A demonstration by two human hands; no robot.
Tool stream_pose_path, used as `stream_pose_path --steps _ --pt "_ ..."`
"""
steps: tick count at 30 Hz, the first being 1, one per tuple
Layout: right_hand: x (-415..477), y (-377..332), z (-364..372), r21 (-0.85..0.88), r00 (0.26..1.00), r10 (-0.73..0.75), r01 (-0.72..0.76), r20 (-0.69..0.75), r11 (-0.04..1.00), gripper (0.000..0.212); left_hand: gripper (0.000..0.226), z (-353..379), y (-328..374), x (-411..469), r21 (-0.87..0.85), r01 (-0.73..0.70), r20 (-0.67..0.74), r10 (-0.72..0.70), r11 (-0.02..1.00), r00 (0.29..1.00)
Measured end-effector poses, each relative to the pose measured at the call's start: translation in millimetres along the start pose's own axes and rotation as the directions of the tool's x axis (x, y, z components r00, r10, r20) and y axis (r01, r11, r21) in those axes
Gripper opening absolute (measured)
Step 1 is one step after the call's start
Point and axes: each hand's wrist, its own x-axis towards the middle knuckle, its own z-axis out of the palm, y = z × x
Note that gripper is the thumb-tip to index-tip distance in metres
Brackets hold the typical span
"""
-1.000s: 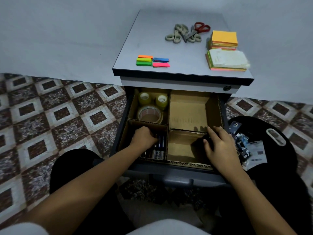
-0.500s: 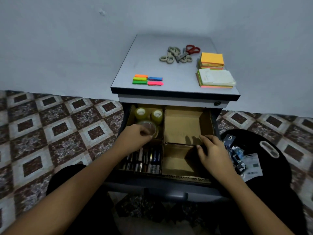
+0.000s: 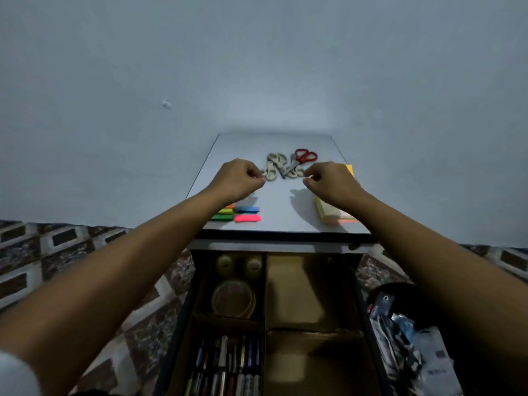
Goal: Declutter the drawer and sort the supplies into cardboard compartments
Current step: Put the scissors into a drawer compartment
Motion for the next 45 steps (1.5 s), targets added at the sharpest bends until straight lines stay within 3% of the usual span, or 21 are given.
stream_pose_path --steps 6,8,11,13,16,20,27,33,37,40,45 --pt "75 14 12 -0.25 0.996 -0.01 0.032 0.087 0.968 0.03 0.014 15 -3 73 0.052 0.035 0.001 -0.035 0.998 0.999" --pt "94 18 22 -0.365 0.991 -0.01 0.059 0.133 0.929 0.029 0.007 22 -6 93 0.088 0.049 0.021 -0.051 0.995 0.998" --pt "116 23 36 -0.488 0.982 -0.046 0.13 0.181 0.863 0.034 0.024 35 -13 116 0.135 0.091 0.075 -0.102 0.987 0.992" --pt "127 25 45 -0.55 0.97 -0.065 0.187 0.234 0.814 0.038 0.018 44 -17 128 0.142 0.119 0.111 -0.135 0.983 0.985" --pt "137 27 58 -0.578 0.946 -0.043 0.232 0.322 0.782 0.034 0.044 56 -25 140 0.167 0.144 0.165 -0.172 0.975 0.971" --pt "147 28 62 -0.565 0.933 -0.031 0.242 0.357 0.789 0.028 0.044 66 -38 149 0.238 0.157 0.226 -0.212 0.959 0.951" --pt "145 29 56 -0.615 0.905 -0.216 0.41 0.367 0.674 0.03 0.033 65 -45 153 0.212 0.126 0.191 -0.167 0.969 0.967" --pt "135 22 39 -0.635 0.906 -0.351 0.418 0.237 0.65 0.033 0.034 51 -49 142 0.192 0.163 0.136 -0.191 0.968 0.972" --pt "132 20 21 -0.569 0.893 -0.444 0.4 0.068 0.718 0.029 0.039 30 -45 129 0.207 0.155 0.089 -0.176 0.966 0.98" --pt "112 14 7 -0.429 0.831 -0.551 0.471 -0.078 0.771 0.028 0.041 11 -36 111 0.136 0.152 0.065 -0.162 0.979 0.985" --pt "38 6 -15 -0.313 0.716 -0.662 0.591 -0.221 0.744 0.029 0.044 -13 -22 57 0.065 0.085 -0.002 -0.085 0.994 0.996"
